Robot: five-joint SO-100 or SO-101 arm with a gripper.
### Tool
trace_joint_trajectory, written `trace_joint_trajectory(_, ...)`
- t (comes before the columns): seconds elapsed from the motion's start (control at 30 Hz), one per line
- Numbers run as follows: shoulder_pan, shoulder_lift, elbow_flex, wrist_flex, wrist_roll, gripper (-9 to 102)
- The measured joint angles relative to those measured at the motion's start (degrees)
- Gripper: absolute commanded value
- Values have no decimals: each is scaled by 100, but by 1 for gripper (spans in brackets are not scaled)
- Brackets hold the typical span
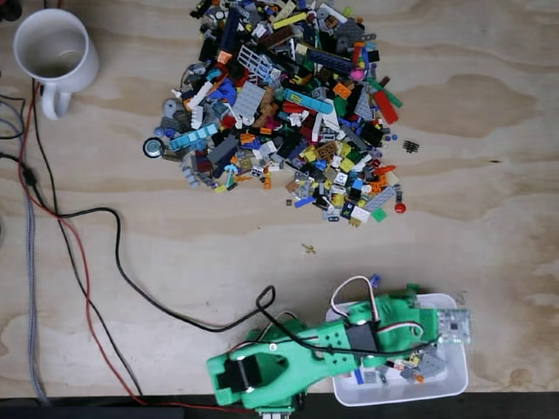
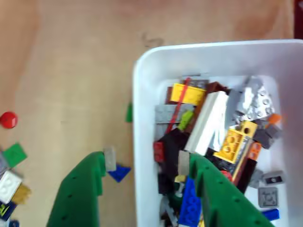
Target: Find the closest Lego and put it in the bin.
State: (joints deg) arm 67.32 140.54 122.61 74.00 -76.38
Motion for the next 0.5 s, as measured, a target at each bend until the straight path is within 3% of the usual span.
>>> trace_joint_trajectory(0.4,-5625,1872,-9,1626,967,17)
trace_joint_trajectory(0.5,-6425,2171,-9,1881,1090,17)
